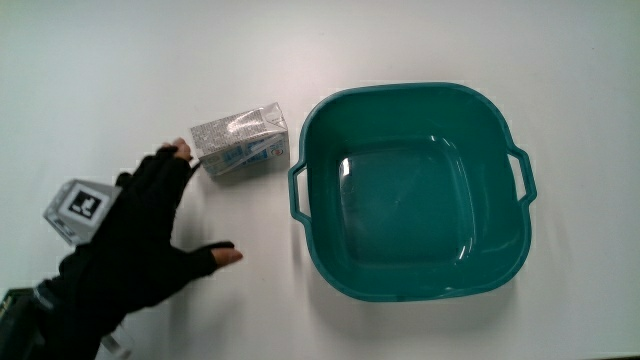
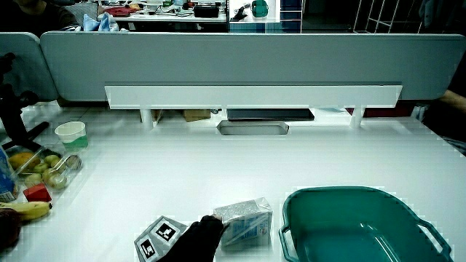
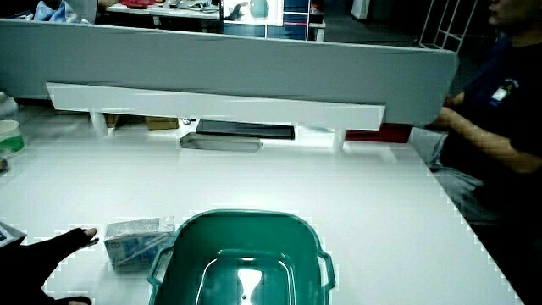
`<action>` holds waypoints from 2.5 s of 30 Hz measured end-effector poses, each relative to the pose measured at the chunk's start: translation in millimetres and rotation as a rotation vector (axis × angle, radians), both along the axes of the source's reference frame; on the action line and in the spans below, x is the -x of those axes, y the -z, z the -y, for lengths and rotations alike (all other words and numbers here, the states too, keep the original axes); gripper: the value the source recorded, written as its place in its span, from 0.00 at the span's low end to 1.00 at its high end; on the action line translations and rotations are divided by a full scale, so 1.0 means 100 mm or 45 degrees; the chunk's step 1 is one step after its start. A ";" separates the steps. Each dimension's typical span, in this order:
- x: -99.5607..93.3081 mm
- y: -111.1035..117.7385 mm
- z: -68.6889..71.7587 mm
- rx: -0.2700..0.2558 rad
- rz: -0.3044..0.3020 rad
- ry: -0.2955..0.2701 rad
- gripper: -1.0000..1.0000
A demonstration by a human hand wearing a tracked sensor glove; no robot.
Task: Pick milk from desk
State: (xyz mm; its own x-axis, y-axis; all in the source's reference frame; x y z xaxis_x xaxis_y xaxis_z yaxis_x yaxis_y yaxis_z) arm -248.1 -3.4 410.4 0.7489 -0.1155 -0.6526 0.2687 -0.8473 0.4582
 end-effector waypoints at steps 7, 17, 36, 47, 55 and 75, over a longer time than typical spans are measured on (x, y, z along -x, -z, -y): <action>0.03 0.00 0.19 0.142 0.021 0.103 0.50; 0.04 -0.18 0.47 0.239 0.003 0.144 0.50; 0.00 -0.40 0.66 0.290 -0.072 0.097 0.50; 0.05 -0.48 0.65 0.237 -0.105 0.132 0.64; 0.06 -0.46 0.65 0.204 -0.094 0.149 0.74; 0.09 -0.49 0.61 0.088 -0.140 0.218 1.00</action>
